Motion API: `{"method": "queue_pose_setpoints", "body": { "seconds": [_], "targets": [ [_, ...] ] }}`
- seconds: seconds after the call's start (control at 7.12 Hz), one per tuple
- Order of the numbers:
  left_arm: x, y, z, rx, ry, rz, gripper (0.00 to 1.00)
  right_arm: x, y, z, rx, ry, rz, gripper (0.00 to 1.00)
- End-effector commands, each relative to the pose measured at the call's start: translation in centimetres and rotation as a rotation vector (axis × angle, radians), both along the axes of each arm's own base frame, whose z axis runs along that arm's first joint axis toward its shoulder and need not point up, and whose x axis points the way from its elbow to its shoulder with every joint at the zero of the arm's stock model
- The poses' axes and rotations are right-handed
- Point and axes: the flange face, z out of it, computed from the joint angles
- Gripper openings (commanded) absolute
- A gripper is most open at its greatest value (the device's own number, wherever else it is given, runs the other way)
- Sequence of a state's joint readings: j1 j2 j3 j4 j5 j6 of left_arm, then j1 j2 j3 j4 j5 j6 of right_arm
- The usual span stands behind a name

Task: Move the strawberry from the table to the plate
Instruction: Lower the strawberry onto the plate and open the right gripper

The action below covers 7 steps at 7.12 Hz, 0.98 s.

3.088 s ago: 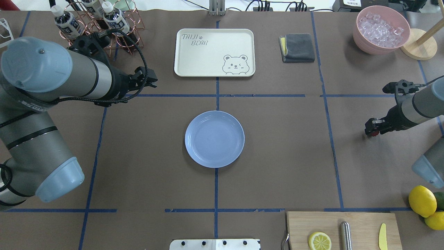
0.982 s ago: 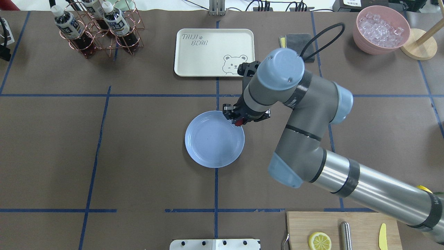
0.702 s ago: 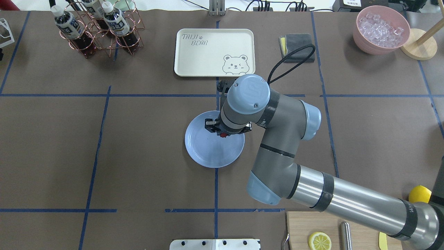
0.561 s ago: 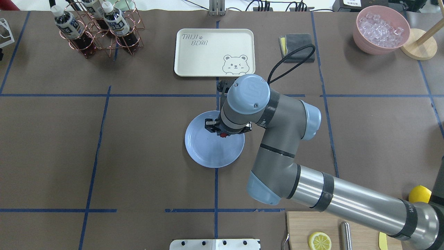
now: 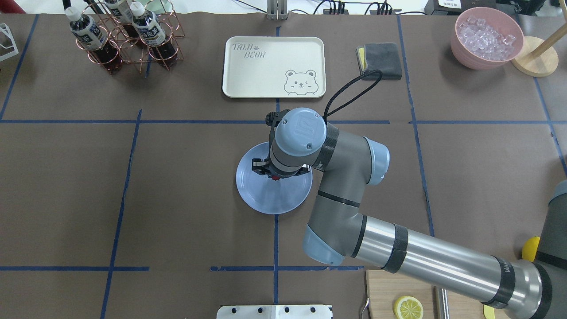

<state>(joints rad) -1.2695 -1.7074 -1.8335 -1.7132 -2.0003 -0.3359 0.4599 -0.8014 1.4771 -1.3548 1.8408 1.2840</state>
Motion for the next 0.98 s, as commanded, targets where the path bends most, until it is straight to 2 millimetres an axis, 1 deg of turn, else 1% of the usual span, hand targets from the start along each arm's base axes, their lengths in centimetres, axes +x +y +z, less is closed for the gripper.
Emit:
{"method": "queue_pose_setpoints", "body": {
  "seconds": [0.0,0.14,0.28,0.42,0.56,0.7,0.84],
  "targets": [
    [0.0,0.0,0.2,-0.003,-0.001,-0.001,1.00,-0.6,0.4,0.5,-0.007,0.008,-0.007,0.03],
    [-0.1,-0.1,0.2,-0.003,-0.001,-0.002,1.00,-0.6,0.5,0.3,-0.016,0.004,-0.001,0.21],
    [-0.1,-0.1,0.2,-0.003,-0.001,-0.002,1.00,-0.6,0.5,0.3,-0.033,0.002,0.012,0.61],
    [-0.1,-0.1,0.3,-0.005,-0.001,-0.002,1.00,-0.6,0.5,0.3,-0.033,0.002,0.012,0.82],
    [-0.1,-0.1,0.3,-0.005,-0.001,-0.002,1.00,-0.4,0.5,0.0,-0.033,-0.005,0.015,0.99],
    [-0.1,-0.1,0.2,-0.003,-0.001,-0.002,1.00,0.0,0.7,-0.7,-0.023,-0.028,0.011,1.00],
    [-0.2,-0.1,0.3,-0.005,-0.001,-0.004,1.00,2.1,-0.1,-1.9,-0.016,-0.053,0.023,1.00]
  ]
}}
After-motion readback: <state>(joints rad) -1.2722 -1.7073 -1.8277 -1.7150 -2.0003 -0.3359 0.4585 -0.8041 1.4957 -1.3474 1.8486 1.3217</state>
